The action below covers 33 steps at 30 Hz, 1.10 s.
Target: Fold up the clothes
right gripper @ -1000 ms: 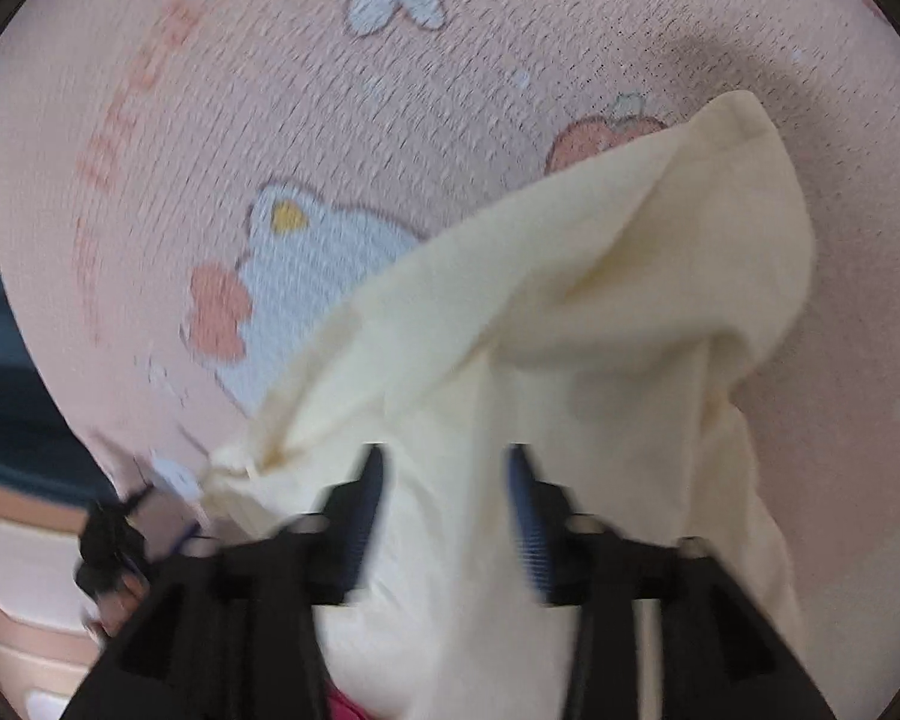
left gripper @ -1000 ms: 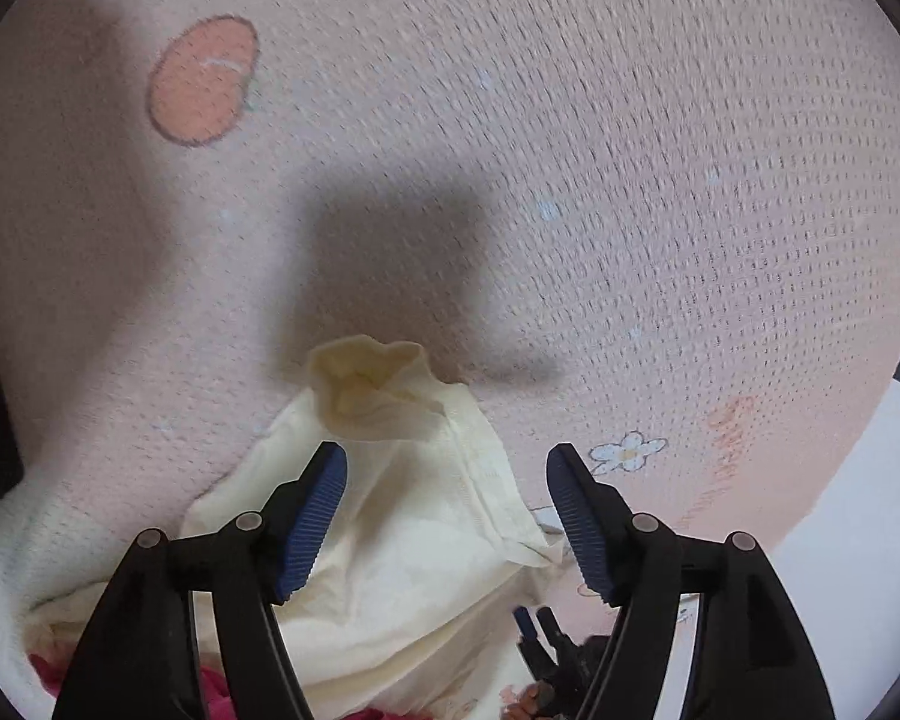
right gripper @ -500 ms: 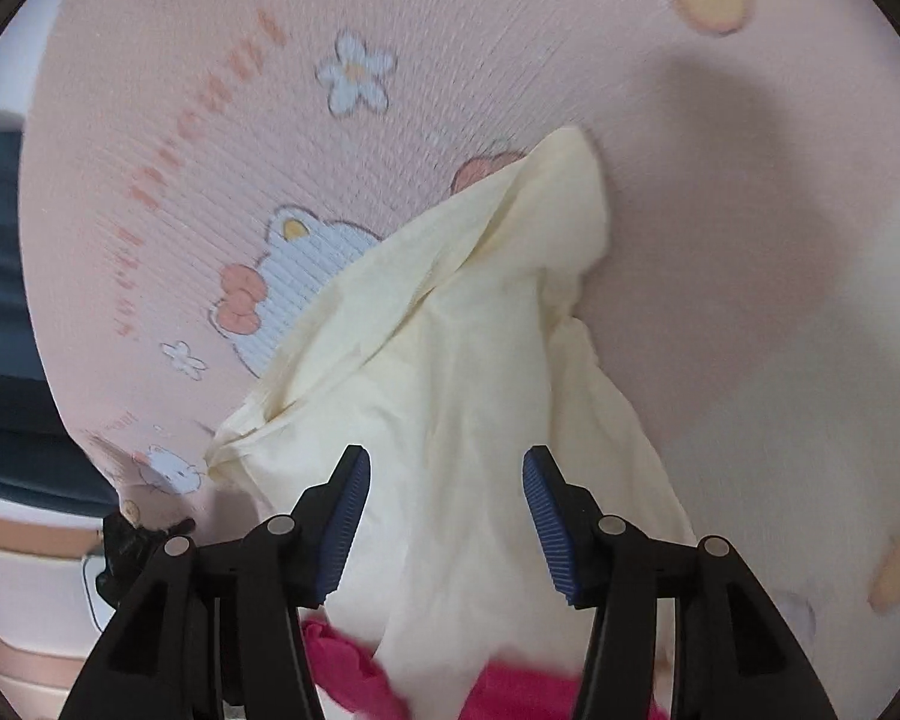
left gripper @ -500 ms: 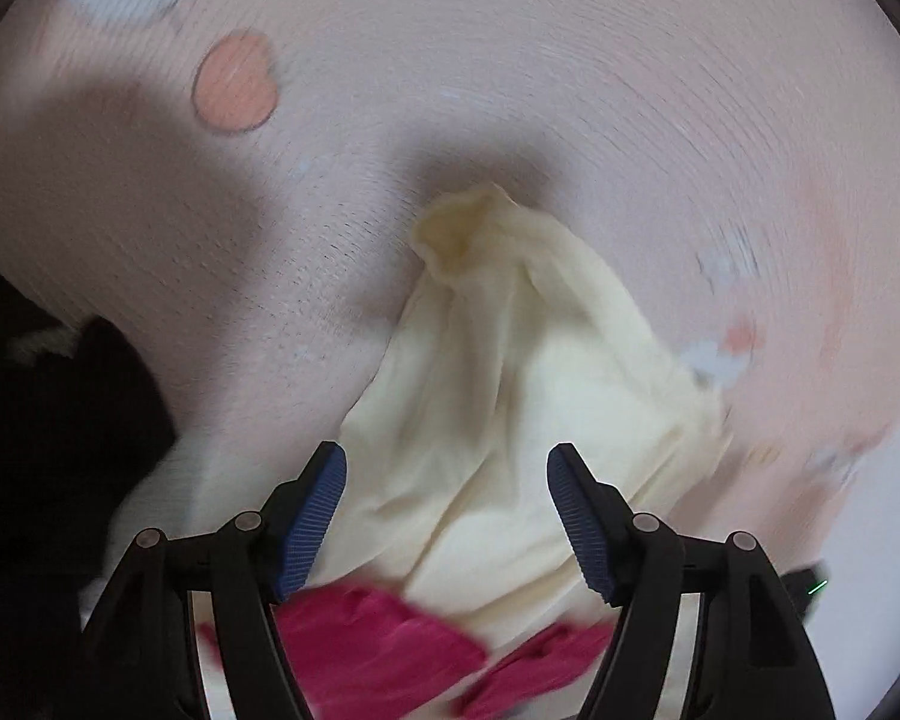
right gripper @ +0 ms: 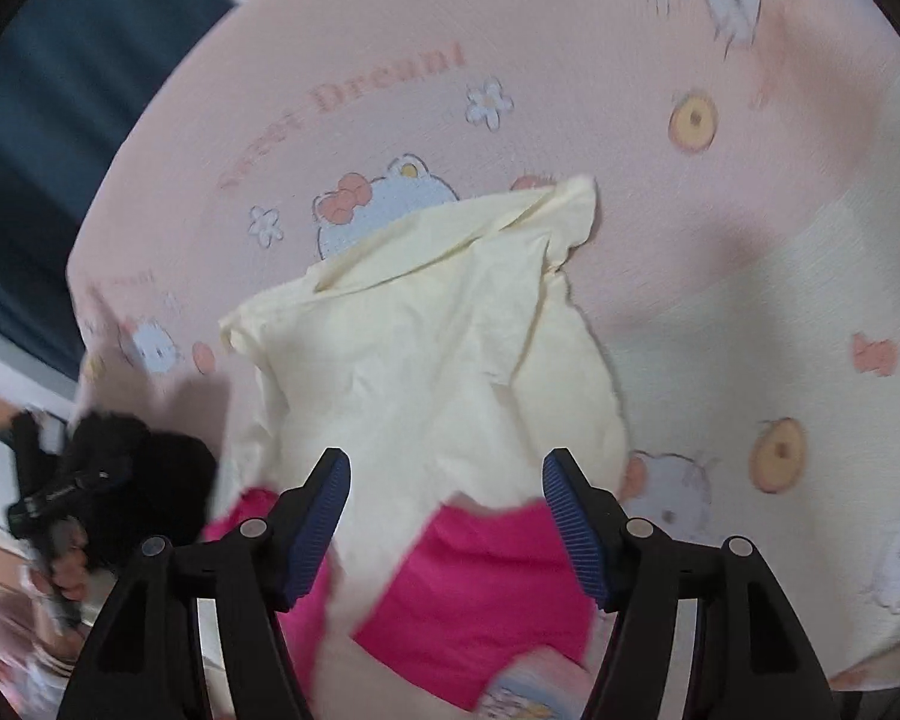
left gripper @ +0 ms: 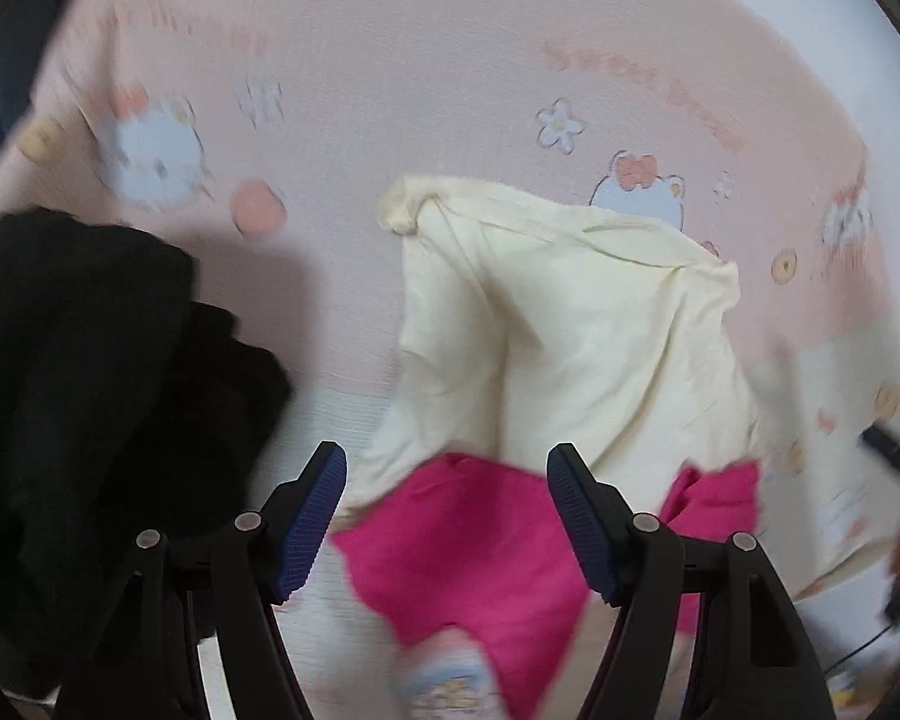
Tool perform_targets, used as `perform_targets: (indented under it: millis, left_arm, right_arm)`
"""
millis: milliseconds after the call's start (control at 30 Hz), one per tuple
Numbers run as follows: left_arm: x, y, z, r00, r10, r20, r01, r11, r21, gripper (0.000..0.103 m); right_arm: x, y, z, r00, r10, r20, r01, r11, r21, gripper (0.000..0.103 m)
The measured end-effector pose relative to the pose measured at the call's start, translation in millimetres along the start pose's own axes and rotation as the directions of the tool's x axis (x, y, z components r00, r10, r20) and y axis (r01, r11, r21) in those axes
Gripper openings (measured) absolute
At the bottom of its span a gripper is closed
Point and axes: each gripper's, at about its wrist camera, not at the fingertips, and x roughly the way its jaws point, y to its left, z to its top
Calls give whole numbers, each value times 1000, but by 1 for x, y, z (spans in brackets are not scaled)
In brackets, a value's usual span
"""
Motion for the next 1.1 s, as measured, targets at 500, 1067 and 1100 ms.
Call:
perform_targets:
  millis: [500,1067,1100]
  left_arm:
    - [11,-1,-59,984,150,97,-159,984,82,68]
    - [84,-74,-105,930,311,195,-358,884,301,68]
    - [90,-77,-107,926,321,196,-368,881,298,68]
  right_arm:
    - [-32,23,-59,997,2,79,6,994,-105,70]
    - [63,38,-103,992,-121,-30,112,972,-207,70]
    - [66,39,-108,988,-149,-33,138,963,-231,70]
